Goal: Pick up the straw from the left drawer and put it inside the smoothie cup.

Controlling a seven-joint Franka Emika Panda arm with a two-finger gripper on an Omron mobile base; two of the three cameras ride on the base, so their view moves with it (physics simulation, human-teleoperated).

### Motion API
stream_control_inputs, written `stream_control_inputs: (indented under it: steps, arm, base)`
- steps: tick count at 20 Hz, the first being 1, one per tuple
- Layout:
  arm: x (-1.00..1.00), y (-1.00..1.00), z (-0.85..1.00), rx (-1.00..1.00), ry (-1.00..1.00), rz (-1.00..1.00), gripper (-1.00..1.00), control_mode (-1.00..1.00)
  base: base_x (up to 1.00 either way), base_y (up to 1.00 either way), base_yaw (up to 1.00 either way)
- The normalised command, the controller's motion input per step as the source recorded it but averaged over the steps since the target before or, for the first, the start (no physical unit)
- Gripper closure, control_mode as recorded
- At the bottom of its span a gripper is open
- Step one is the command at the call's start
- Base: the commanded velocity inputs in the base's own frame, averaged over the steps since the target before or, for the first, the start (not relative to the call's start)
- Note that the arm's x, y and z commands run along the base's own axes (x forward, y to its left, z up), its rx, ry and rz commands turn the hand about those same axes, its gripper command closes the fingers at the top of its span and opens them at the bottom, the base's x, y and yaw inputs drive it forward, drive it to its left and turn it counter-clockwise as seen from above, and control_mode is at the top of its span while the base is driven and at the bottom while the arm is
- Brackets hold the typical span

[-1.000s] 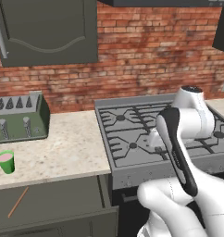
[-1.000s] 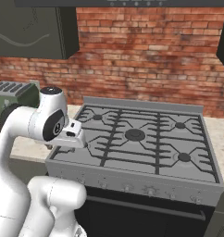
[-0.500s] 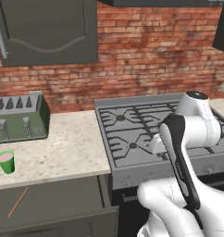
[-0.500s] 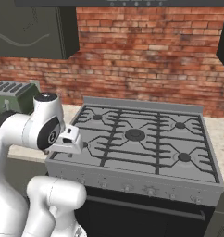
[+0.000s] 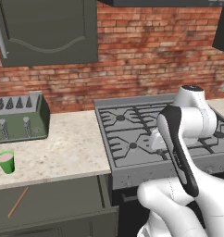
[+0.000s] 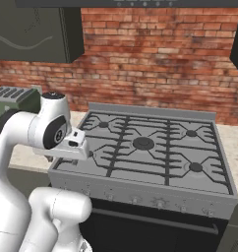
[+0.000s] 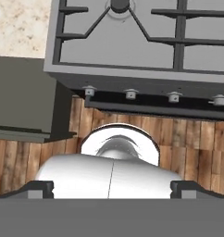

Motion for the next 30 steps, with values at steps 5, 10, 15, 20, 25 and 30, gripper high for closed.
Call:
stream_control_inputs:
  steps: [5, 10, 15, 20, 25, 30]
  arm:
    - [0.01, 0.00, 0.00, 0.00, 0.00, 0.00, -1.00, -1.00]
    - [0.00, 0.00, 0.00, 0.00, 0.00, 0.00, -1.00, -1.00]
    - [-0.01, 0.00, 0.00, 0.00, 0.00, 0.00, -1.00, 1.00]
    - [0.00, 0.00, 0.00, 0.00, 0.00, 0.00, -1.00, 1.00]
    - [0.00, 0.00, 0.00, 0.00, 0.00, 0.00, -1.00, 1.00]
    - [0.00, 0.00, 0.00, 0.00, 0.00, 0.00, -1.00, 1.00]
  base:
    - [0.00, 0.00, 0.00]
    - [0.00, 0.00, 0.00]
    - [-0.21, 0.00, 0.00]
    - [-0.65, 0.00, 0.00]
    - [-0.66, 0.00, 0.00]
    - [-0.38, 0.22, 0.00]
